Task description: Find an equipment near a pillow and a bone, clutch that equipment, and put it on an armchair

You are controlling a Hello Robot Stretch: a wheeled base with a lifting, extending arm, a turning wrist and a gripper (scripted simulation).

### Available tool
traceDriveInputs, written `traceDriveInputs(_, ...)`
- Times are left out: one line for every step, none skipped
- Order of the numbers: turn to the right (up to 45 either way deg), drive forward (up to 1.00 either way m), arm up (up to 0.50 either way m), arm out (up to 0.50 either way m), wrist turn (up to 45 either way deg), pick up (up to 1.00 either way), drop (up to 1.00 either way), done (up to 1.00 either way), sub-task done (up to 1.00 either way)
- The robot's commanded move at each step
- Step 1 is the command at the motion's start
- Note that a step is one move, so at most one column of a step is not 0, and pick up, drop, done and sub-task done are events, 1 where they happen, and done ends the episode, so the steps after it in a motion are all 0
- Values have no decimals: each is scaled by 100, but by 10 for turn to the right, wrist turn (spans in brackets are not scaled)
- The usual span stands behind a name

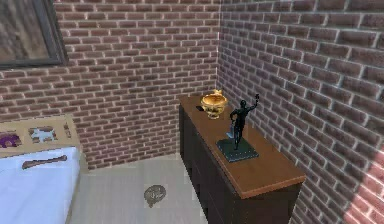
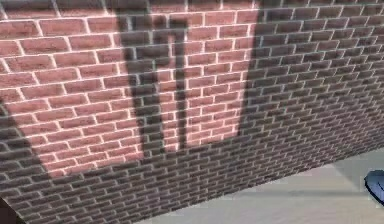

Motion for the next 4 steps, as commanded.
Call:
traceDriveInputs(-150, 0, 0, 0, 0, 0, 0, 0, 0)
traceDriveInputs(0, 40, 0, 0, 0, 0, 0, 0, 0)
traceDriveInputs(-450, 0, 0, 0, 0, 0, 0, 0, 0)
traceDriveInputs(-450, 0, 0, 0, 0, 0, 0, 0, 0)
